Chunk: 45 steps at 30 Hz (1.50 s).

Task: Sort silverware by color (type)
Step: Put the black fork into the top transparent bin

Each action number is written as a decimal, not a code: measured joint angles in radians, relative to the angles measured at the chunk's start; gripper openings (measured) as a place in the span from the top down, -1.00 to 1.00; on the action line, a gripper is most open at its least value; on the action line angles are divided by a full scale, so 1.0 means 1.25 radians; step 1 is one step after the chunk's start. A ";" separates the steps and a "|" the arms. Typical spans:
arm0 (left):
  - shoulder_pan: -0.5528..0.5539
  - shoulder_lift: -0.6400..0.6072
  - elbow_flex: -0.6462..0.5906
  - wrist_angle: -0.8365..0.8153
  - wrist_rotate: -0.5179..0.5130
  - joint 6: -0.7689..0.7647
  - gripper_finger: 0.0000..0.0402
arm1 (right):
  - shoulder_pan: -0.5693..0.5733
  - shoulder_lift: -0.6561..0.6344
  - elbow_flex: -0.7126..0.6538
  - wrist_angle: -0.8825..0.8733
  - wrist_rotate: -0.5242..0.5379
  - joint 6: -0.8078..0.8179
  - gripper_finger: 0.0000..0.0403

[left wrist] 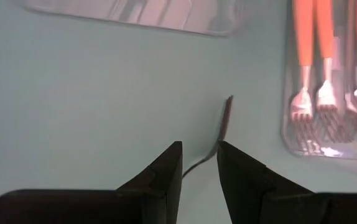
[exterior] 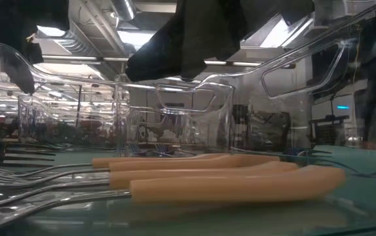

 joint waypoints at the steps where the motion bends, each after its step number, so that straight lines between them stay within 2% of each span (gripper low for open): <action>1: -0.005 0.000 -0.006 0.012 -0.001 -0.003 0.53 | 0.000 0.000 0.000 0.002 0.000 0.000 0.69; 8: -0.036 0.000 -0.094 0.132 0.011 0.003 0.53 | 0.000 -0.014 -0.002 -0.003 -0.016 0.004 0.69; 16: -0.064 0.000 -0.162 0.152 0.012 0.035 0.53 | 0.000 -0.090 -0.002 -0.044 -0.099 0.006 0.69; 29: -0.101 0.000 -0.170 0.155 0.012 0.186 0.53 | 0.000 -0.214 -0.002 -0.173 -0.126 0.000 0.69; 38: -0.102 0.005 -0.170 0.152 -0.009 0.190 0.53 | 0.000 -0.283 -0.001 -0.223 -0.110 -0.039 0.69; 45: -0.102 0.059 -0.170 0.152 -0.009 0.196 0.53 | 0.000 -0.299 -0.001 -0.226 -0.104 -0.042 0.69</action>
